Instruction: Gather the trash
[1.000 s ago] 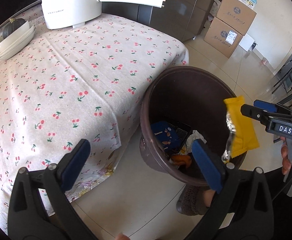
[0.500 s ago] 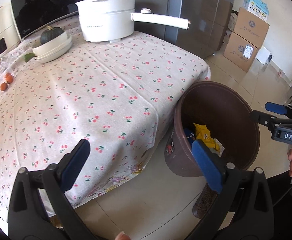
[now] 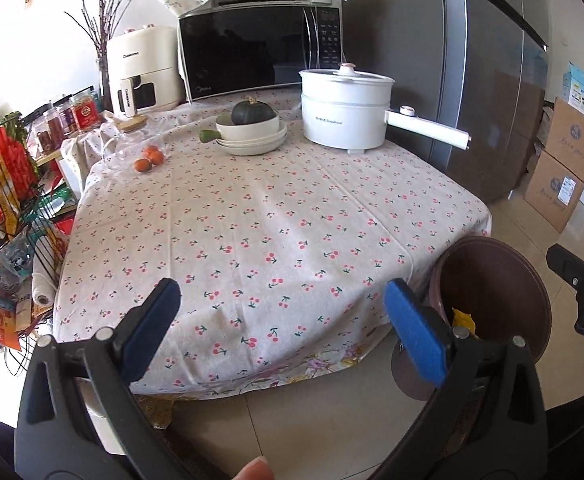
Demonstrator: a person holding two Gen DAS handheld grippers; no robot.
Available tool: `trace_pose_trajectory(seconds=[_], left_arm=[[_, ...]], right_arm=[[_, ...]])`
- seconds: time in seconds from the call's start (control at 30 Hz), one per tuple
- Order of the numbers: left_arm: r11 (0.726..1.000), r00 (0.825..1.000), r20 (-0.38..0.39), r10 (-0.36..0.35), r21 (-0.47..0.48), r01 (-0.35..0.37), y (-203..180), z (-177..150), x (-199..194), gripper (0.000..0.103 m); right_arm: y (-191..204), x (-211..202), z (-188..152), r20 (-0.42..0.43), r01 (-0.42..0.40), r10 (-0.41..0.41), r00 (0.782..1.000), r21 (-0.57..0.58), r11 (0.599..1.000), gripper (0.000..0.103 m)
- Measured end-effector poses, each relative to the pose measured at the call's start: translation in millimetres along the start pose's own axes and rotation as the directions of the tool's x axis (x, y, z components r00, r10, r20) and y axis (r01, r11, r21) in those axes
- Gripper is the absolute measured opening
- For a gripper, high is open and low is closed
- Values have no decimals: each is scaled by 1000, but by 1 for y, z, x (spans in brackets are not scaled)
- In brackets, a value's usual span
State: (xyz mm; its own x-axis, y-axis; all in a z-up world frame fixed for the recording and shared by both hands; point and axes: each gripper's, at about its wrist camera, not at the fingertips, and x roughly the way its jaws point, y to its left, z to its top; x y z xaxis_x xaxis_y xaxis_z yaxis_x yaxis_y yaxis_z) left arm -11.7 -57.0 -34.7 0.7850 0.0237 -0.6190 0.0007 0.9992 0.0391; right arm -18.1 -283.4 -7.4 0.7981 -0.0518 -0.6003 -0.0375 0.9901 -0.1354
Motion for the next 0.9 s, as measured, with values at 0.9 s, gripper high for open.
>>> trace_pose_trajectory(seconds=[0.9], left_arm=[[997,996,85,-30,-75,37,12,-1,-24,102]], right_arm=[[29,-9,3,61,-49,51,997,-40,998,103]])
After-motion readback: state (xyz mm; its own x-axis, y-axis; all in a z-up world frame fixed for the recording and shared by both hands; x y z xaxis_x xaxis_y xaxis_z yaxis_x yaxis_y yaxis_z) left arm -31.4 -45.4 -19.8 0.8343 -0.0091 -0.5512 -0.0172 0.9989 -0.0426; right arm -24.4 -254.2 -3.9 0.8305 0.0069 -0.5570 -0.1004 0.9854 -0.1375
